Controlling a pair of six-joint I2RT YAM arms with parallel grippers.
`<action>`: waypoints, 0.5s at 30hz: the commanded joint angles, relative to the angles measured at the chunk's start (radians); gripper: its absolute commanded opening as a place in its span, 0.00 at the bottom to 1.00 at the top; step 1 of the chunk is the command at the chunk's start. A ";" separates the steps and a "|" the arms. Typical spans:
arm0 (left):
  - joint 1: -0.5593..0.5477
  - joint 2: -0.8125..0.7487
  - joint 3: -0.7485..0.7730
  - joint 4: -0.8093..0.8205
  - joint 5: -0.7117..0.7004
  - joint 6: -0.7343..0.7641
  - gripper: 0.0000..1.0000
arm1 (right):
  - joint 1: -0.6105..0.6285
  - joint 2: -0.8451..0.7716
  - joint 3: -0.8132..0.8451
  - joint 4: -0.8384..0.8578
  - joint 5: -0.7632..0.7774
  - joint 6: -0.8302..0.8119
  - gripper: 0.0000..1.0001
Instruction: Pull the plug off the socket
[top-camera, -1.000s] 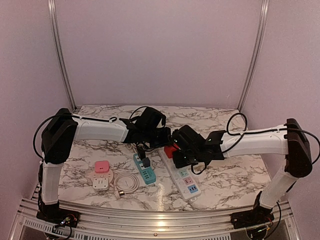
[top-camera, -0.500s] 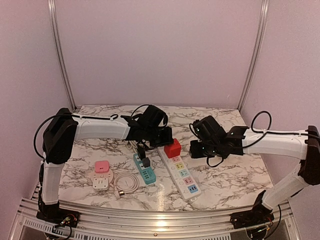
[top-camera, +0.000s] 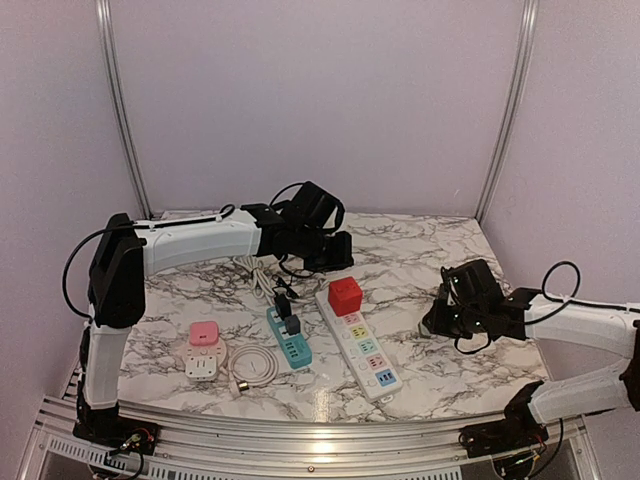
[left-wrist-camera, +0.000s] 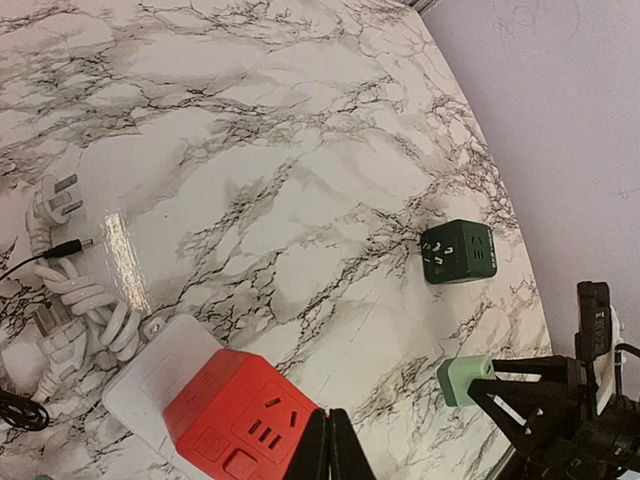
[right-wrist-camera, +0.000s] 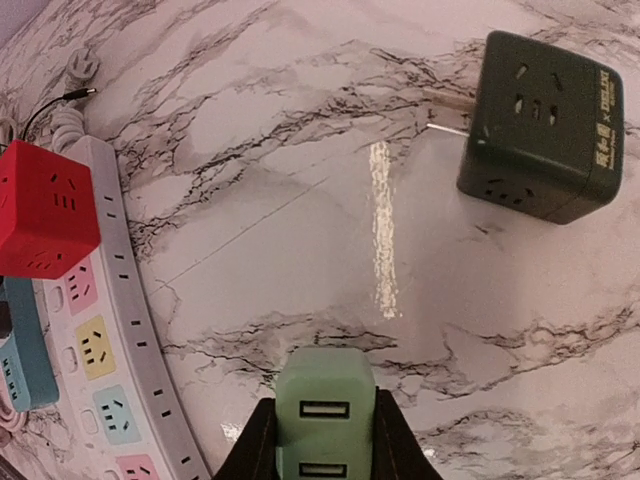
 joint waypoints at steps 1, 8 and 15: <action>-0.005 -0.059 -0.013 -0.078 -0.016 0.028 0.01 | -0.093 -0.078 -0.086 0.123 -0.156 0.047 0.04; -0.002 -0.118 -0.070 -0.072 -0.022 0.028 0.02 | -0.263 -0.153 -0.243 0.273 -0.384 0.091 0.05; 0.000 -0.146 -0.107 -0.062 -0.022 0.025 0.02 | -0.370 -0.189 -0.313 0.286 -0.475 0.092 0.13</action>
